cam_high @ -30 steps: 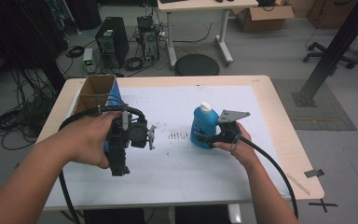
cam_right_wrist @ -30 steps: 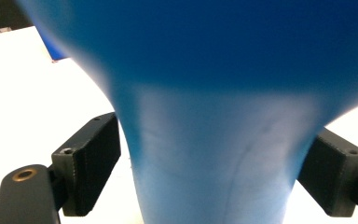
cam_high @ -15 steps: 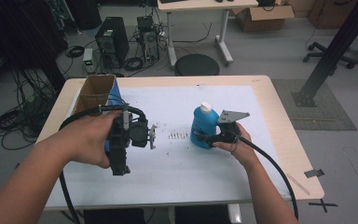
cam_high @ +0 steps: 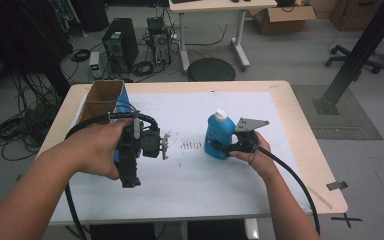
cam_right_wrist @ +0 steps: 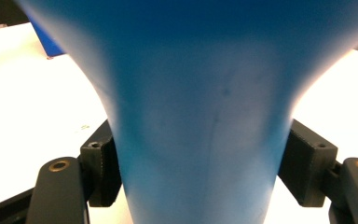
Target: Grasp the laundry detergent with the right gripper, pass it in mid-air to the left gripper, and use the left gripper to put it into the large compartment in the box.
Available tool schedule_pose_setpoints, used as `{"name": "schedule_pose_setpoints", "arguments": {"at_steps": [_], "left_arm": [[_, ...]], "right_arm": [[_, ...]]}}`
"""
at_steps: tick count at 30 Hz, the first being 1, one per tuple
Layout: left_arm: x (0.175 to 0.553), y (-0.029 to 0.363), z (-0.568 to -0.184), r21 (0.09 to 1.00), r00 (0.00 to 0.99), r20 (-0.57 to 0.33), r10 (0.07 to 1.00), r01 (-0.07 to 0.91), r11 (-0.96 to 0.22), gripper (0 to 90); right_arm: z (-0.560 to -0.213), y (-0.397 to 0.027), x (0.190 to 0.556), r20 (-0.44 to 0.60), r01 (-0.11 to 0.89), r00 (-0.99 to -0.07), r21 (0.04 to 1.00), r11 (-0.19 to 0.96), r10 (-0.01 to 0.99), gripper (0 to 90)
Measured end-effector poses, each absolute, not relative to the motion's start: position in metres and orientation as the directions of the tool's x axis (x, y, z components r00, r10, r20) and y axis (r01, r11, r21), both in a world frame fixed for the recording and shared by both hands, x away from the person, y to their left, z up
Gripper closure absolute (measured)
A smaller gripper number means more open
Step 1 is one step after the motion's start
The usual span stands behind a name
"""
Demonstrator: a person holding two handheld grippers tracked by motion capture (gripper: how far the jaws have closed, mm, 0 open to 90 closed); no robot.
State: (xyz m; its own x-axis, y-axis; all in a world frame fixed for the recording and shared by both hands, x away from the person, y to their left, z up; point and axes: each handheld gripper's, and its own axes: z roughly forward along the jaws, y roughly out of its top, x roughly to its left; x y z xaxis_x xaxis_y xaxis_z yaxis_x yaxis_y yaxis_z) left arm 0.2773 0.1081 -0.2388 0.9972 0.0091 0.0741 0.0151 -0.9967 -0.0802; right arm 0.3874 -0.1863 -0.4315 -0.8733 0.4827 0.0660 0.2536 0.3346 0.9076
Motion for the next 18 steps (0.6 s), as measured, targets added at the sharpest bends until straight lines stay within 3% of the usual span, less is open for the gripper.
{"name": "schedule_pose_setpoints", "arguments": {"at_steps": [18], "left_arm": [[0.2788,0.1075,-0.2395,-0.076,0.997,0.071,0.009,0.014,-0.997,0.5]], "right_arm": [[-0.4335,-0.1831,0.3858,0.030,0.215,-0.886,0.910,0.354,0.462,43.2]]}}
